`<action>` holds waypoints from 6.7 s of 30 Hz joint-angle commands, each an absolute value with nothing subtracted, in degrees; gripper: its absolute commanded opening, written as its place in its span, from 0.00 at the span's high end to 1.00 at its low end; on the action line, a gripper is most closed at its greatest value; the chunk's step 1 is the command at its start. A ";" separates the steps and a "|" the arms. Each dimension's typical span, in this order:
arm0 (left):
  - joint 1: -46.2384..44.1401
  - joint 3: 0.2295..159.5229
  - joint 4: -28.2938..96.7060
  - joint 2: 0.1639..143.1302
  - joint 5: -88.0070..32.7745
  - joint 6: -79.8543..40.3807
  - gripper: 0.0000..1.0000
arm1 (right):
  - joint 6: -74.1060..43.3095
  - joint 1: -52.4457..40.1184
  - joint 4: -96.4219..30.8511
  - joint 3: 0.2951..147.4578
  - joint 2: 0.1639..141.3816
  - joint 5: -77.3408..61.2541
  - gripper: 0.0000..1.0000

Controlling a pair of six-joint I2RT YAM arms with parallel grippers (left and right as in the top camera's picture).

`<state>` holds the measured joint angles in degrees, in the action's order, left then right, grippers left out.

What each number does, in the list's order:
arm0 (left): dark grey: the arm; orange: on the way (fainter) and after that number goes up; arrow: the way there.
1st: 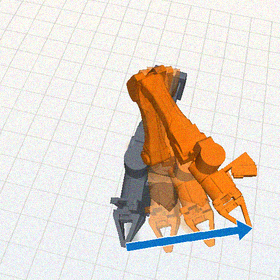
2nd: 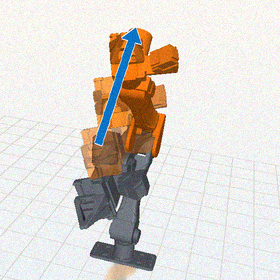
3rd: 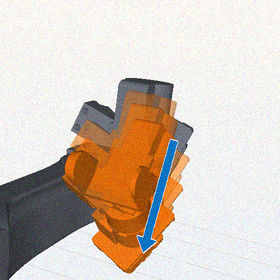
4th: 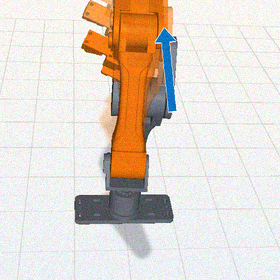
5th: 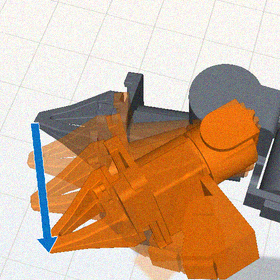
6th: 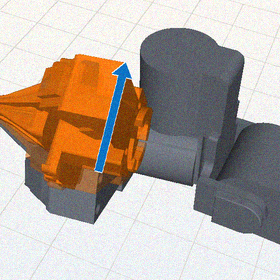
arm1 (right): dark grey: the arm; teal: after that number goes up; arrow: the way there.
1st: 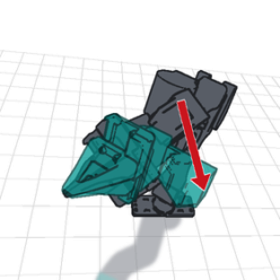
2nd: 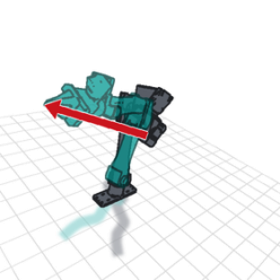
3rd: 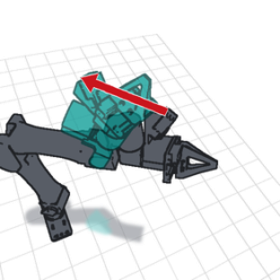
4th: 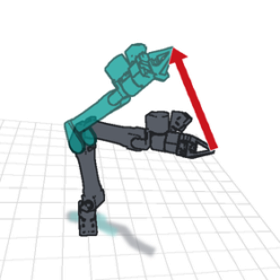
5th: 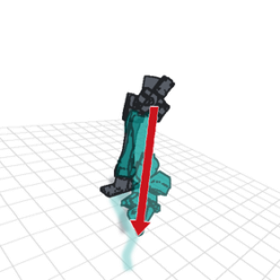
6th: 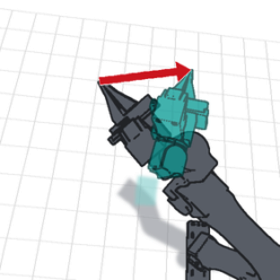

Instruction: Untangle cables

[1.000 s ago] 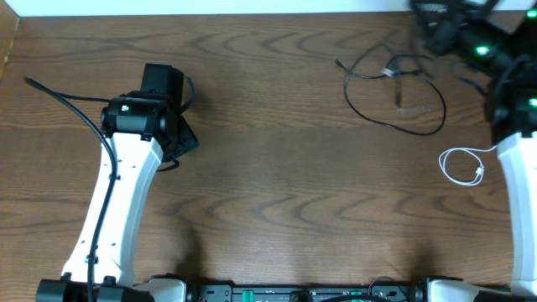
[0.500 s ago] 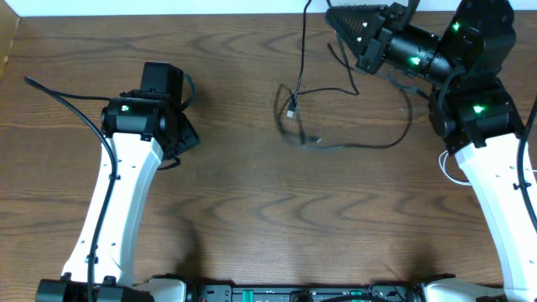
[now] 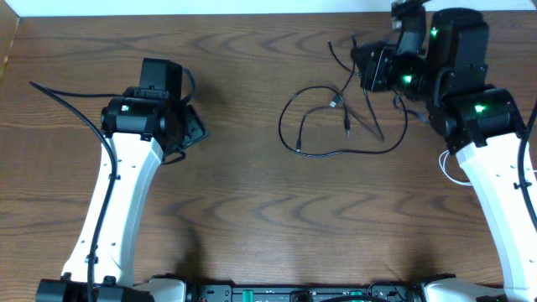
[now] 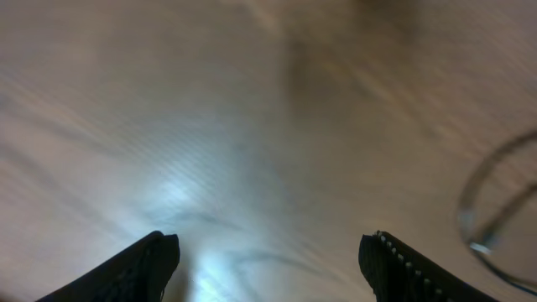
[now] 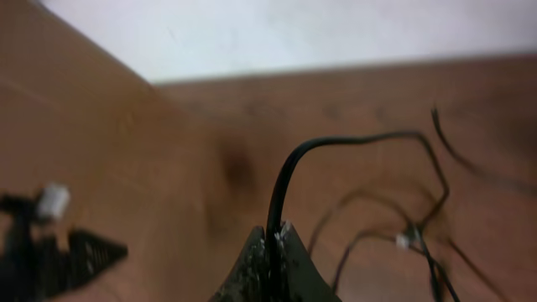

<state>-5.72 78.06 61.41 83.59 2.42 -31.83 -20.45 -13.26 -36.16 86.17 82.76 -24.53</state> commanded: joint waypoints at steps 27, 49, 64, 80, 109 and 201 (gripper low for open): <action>-10.07 77.34 57.74 85.78 -8.99 -27.42 0.25 | -16.27 -18.65 -40.47 86.56 82.96 26.96 0.99; -10.07 77.34 57.74 85.78 -8.36 -27.44 0.25 | -11.70 -10.22 -18.70 87.39 78.24 -49.74 0.99; -10.07 77.34 57.78 85.78 -8.36 -27.44 0.25 | -13.82 -4.03 -31.14 87.39 78.28 3.77 0.99; -10.07 77.34 58.00 85.78 -8.36 -27.42 0.25 | -8.29 -6.11 -28.32 87.39 78.87 -30.28 0.99; -10.07 77.34 57.98 85.78 -8.36 -27.44 0.25 | -13.91 18.20 -27.53 88.99 78.65 22.37 0.99; -10.07 76.90 59.02 85.78 -8.34 -26.57 0.25 | -6.85 -8.73 8.64 47.46 102.98 2.00 0.39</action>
